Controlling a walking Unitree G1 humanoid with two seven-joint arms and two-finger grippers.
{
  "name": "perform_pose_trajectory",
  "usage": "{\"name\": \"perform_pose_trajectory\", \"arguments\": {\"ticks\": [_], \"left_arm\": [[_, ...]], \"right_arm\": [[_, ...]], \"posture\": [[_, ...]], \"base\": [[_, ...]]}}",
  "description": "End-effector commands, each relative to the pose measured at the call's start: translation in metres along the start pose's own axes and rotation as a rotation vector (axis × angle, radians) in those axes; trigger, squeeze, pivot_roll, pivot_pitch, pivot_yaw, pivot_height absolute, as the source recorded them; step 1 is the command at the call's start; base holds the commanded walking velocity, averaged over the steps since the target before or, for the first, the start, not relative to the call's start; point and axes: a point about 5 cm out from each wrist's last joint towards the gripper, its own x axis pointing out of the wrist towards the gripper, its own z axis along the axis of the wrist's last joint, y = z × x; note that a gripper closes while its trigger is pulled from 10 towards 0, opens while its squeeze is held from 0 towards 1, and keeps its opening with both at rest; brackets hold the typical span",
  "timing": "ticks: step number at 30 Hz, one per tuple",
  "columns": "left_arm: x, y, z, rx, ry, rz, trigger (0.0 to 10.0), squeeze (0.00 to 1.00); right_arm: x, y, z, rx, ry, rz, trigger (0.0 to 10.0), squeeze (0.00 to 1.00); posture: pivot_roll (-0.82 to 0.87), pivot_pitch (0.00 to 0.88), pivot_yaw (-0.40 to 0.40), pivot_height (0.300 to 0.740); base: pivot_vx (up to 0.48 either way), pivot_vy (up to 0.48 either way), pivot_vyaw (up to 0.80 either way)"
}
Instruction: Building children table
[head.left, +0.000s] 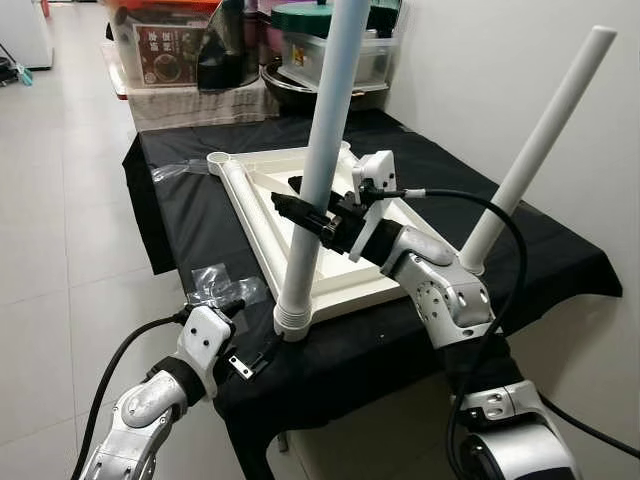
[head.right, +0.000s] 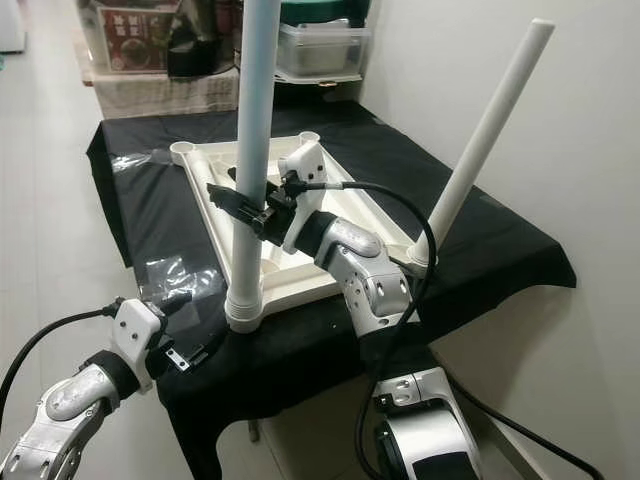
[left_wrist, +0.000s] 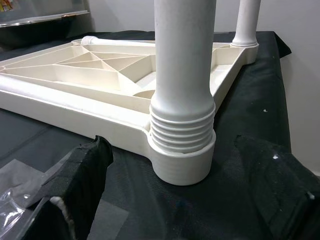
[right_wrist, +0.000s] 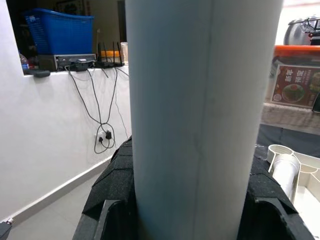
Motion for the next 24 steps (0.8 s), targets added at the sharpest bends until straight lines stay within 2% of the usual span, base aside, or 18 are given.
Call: {"name": "perform_pose_trajectory", "arguments": {"ticks": [1, 8, 13, 17, 18, 19, 22, 24], "left_arm": [[0.000, -0.006, -0.006, -0.014, 0.021, -0.010, 10.0, 0.00], [-0.001, -0.007, -0.009, -0.016, 0.031, -0.001, 10.0, 0.00], [-0.005, -0.006, -0.011, -0.021, 0.042, 0.024, 10.0, 0.00], [-0.006, -0.007, -0.012, -0.022, 0.045, 0.027, 10.0, 0.00], [-0.007, -0.009, -0.013, -0.025, 0.049, 0.030, 10.0, 0.00], [-0.007, -0.009, -0.013, -0.025, 0.049, 0.030, 10.0, 0.00], [-0.010, -0.009, -0.015, -0.031, 0.058, 0.042, 10.0, 0.00], [-0.010, -0.009, -0.015, -0.032, 0.059, 0.044, 10.0, 0.00]], "right_arm": [[-0.008, 0.000, -0.020, 0.048, 0.085, -0.009, 10.0, 0.00], [-0.009, 0.004, -0.032, 0.057, 0.135, -0.023, 10.0, 0.00], [-0.006, 0.002, -0.054, 0.080, 0.243, -0.162, 10.0, 0.00], [-0.006, 0.003, -0.062, 0.092, 0.272, -0.198, 10.0, 0.00], [-0.004, 0.004, -0.071, 0.112, 0.308, -0.249, 10.0, 0.00], [-0.004, 0.004, -0.071, 0.112, 0.308, -0.249, 10.0, 0.00], [-0.002, 0.006, -0.085, 0.155, 0.352, -0.350, 10.0, 0.00], [-0.001, 0.006, -0.086, 0.162, 0.356, -0.365, 10.0, 0.00]], "posture": [[0.05, 0.000, -0.127, 0.740], [0.05, 0.000, -0.132, 0.740], [0.05, 0.000, -0.136, 0.740], [0.05, 0.000, -0.138, 0.740], [0.06, 0.000, -0.143, 0.740], [0.06, 0.000, -0.143, 0.740], [0.06, 0.000, -0.146, 0.740], [0.06, 0.000, -0.146, 0.740]], "base": [[0.000, 0.000, 0.00], [0.000, 0.000, 0.00], [0.000, 0.000, 0.00], [0.000, 0.000, 0.00], [0.000, 0.000, 0.00], [0.000, 0.000, 0.00], [0.000, 0.000, 0.00], [0.000, 0.000, 0.00]]}}
